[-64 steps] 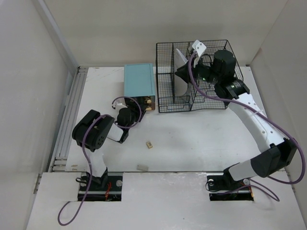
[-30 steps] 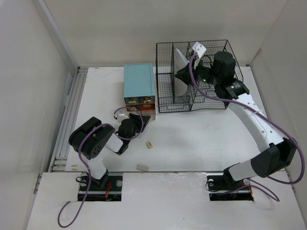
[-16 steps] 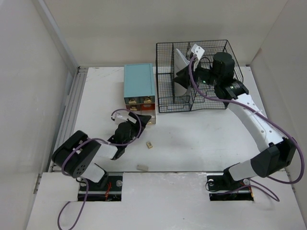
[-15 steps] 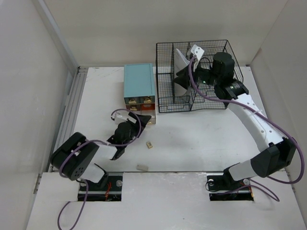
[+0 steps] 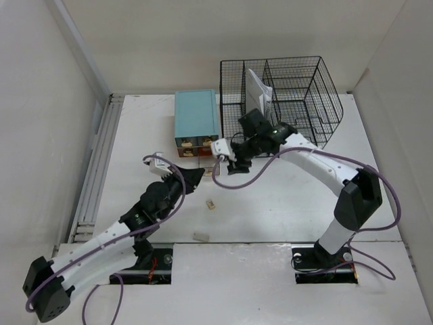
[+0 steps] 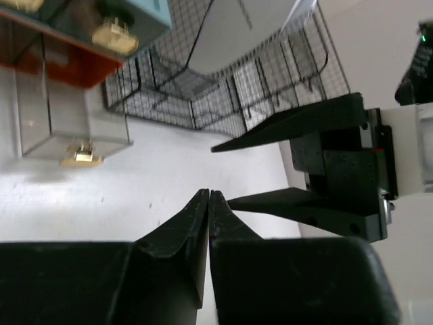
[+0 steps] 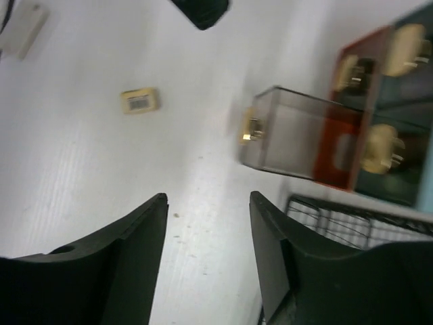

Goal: Organize the desk

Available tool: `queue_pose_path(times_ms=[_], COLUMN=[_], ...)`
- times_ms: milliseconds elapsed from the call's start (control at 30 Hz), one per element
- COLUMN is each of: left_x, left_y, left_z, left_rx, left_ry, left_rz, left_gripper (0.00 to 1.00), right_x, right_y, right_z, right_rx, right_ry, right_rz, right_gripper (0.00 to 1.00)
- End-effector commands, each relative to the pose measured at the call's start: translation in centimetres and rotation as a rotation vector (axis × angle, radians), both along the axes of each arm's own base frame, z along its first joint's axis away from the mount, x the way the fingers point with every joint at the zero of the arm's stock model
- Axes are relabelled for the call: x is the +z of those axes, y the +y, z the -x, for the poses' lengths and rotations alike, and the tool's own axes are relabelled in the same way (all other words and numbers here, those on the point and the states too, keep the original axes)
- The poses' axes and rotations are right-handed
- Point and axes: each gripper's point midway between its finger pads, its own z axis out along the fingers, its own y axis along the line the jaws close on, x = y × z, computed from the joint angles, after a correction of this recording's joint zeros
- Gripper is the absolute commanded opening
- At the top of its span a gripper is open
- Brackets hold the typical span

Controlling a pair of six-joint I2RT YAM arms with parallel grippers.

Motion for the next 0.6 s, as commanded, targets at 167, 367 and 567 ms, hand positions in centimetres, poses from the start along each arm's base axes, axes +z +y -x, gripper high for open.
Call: queue_pose_path(times_ms=[167, 367, 567], left_x=[-8.9, -7.8, -9.3], left_y=[1.7, 2.1, 0.9], left_z=[6.8, 9.0, 9.9], left_rx=[-0.142, -0.240, -0.336], left_ry=[0.108, -0.012, -0.007], left_rz=[-0.051, 0.036, -0.056], left_gripper=[0.34, 0.64, 0.63], right_x=[-4.3, -7.8, -10.5], right_y=[2.0, 4.5, 6.0], right_z=[2.0, 3.5, 4.5], right_rx=[0.139, 0.124, 0.145], right_ry=[-0.037, 0.022, 0.109], right_rz=[0.123, 0.159, 0.198], right_gripper=[0.61, 0.63, 0.63])
